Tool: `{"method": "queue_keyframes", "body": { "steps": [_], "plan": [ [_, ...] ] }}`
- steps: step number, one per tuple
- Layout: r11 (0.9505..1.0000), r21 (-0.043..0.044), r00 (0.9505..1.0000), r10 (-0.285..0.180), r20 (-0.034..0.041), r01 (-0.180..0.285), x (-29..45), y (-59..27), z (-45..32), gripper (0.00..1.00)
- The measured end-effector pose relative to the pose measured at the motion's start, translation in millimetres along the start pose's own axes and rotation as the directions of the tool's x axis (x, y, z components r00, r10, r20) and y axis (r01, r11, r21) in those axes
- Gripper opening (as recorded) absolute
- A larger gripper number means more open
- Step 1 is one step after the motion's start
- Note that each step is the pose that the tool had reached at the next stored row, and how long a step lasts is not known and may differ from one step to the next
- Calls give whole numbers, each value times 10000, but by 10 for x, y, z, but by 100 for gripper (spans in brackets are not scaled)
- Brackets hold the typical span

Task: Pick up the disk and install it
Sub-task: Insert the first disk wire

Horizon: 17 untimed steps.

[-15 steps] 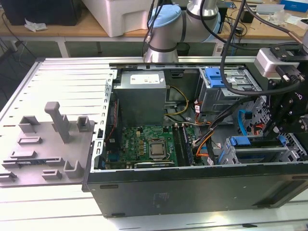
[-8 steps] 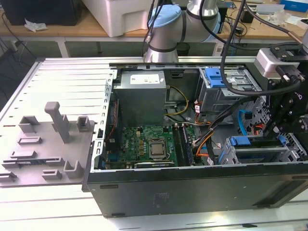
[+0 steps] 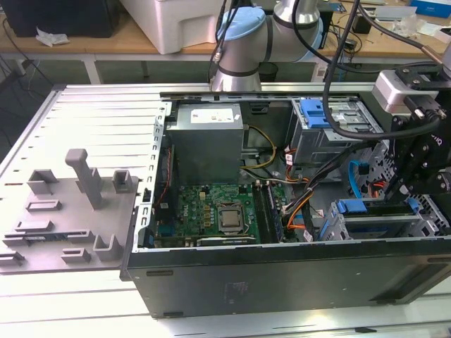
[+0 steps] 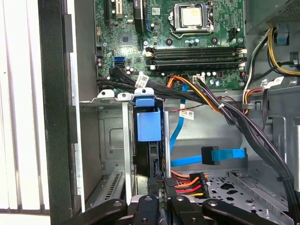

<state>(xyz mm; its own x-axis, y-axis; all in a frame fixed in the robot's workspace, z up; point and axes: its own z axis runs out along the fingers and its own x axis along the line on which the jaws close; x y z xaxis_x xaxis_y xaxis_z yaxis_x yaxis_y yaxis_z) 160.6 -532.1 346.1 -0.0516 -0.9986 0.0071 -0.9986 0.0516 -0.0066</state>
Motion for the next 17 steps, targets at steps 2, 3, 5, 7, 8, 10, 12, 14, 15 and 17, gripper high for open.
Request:
{"method": "queue_keyframes", "body": {
  "steps": [2, 3, 5, 7, 8, 10, 12, 14, 15, 17],
  "plan": [
    [10000, -8, 10000, 1, -1, -1, 0, 0, 0, 16],
    [10000, -12, 10000, 0, -1, 0, 0, -1, 0, 16],
    [10000, -27, 10000, -1, -2, 1, 0, -5, 0, 16],
    [10000, -33, 10000, 0, -2, 0, 0, -9, 0, 16],
    [10000, -36, 10000, 1, -2, -1, 0, -10, 0, 16],
    [10000, -43, 10000, 2, -3, -2, -1, -13, 0, 16],
    [10000, -50, 10000, 5, -4, -5, -1, -16, 0, 16],
    [10000, -61, 10000, 25, -4, -25, -1, -16, 0, 16],
    [10000, -64, 10000, 40, -3, -40, -1, -16, 1, 16],
    [9999, -69, 10000, 86, -5, -86, -1, -17, 1, 16]
  ]
}}
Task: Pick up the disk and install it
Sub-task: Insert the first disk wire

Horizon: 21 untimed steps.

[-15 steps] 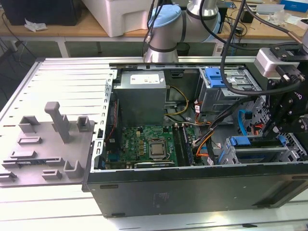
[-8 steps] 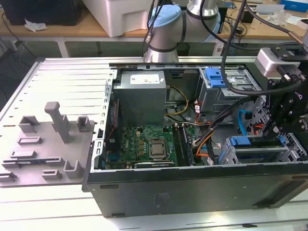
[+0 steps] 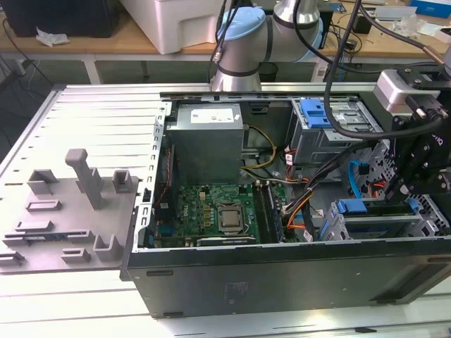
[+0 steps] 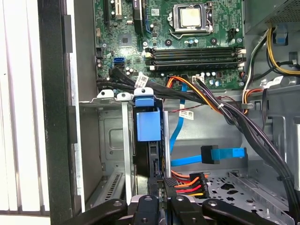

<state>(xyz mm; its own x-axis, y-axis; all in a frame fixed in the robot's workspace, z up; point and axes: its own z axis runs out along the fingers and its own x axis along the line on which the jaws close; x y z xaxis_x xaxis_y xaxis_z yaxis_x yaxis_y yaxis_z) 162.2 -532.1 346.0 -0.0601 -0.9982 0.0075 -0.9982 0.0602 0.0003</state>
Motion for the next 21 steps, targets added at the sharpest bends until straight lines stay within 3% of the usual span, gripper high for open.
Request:
{"method": "queue_keyframes", "body": {
  "steps": [5, 21],
  "plan": [
    [9998, -7, 9998, 207, -1, -207, -1, -10, 1, 16],
    [9997, -93, 9998, 209, -11, -209, -1, -22, 9, 16]
  ]
}}
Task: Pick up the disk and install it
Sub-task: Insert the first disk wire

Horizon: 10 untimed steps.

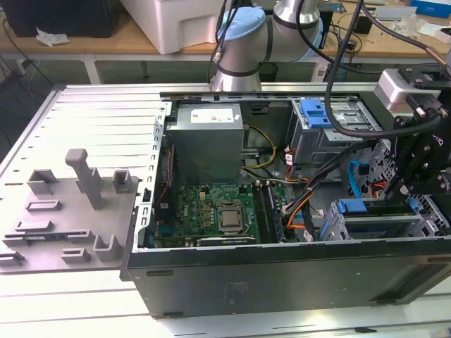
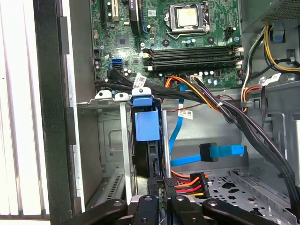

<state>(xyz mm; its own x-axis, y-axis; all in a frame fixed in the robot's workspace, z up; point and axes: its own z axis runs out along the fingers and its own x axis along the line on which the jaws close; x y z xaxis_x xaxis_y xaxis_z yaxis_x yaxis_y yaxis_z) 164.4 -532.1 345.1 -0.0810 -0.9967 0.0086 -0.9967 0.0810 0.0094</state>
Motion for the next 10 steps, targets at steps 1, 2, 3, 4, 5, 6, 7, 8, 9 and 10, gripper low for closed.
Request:
{"method": "queue_keyframes", "body": {
  "steps": [1, 2, 3, 4, 5, 6, 7, 8, 9, 10],
  "plan": [
    [10000, -7, 10000, -1, -4, 1, 0, 0, 0, 16],
    [10000, -9, 10000, -2, -5, 2, 0, 0, 0, 16],
    [10000, -12, 10000, -3, -5, 3, 0, 0, 0, 16],
    [10000, -17, 10000, -5, -5, 5, 0, 0, 0, 16],
    [10000, -22, 10000, -9, -6, 9, 0, -1, 1, 16],
    [10000, -26, 10000, -11, -6, 11, 0, -1, 1, 16],
    [10000, -30, 10000, -15, -7, 15, -1, -3, 1, 16],
    [10000, -36, 10000, -21, -10, 21, -1, -5, 0, 16],
    [10000, -42, 10000, -27, -12, 27, -1, -6, 0, 16],
    [10000, -49, 10000, -35, -14, 35, -1, -8, 0, 16]
  ]
}}
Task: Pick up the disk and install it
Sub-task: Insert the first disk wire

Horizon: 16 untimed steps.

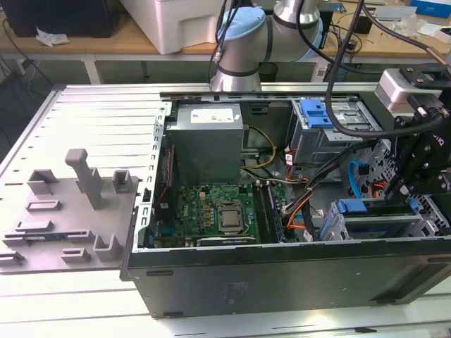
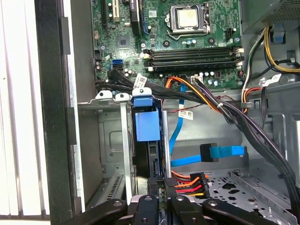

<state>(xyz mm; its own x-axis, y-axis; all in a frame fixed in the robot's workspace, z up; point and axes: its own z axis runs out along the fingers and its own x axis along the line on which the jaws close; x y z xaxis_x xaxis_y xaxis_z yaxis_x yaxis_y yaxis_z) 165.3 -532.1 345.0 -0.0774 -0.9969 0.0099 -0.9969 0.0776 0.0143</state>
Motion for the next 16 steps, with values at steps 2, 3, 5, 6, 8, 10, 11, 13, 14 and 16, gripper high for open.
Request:
{"method": "queue_keyframes", "body": {
  "steps": [2, 3, 5, 6, 8, 10, 11, 13, 14, 16],
  "plan": [
    [10000, -1, 10000, -6, -2, 6, 0, 0, 0, 16],
    [10000, -1, 10000, -7, -3, 7, 0, 0, -1, 16],
    [10000, -1, 10000, -8, -2, 8, 0, -1, 0, 16],
    [10000, -1, 10000, -8, -2, 8, 0, -1, 0, 16],
    [10000, -1, 10000, -12, -2, 12, 0, -1, 0, 16],
    [10000, -1, 10000, -32, -3, 32, 0, -1, 0, 16],
    [10000, -1, 10000, -61, -4, 61, 0, -1, 0, 16],
    [9999, 0, 9999, -112, -5, 112, 0, -1, 0, 16],
    [9999, 1, 9999, -142, -5, 142, 0, -1, 0, 16],
    [9999, 0, 9999, -171, -5, 171, 0, -1, 0, 16]
  ]
}}
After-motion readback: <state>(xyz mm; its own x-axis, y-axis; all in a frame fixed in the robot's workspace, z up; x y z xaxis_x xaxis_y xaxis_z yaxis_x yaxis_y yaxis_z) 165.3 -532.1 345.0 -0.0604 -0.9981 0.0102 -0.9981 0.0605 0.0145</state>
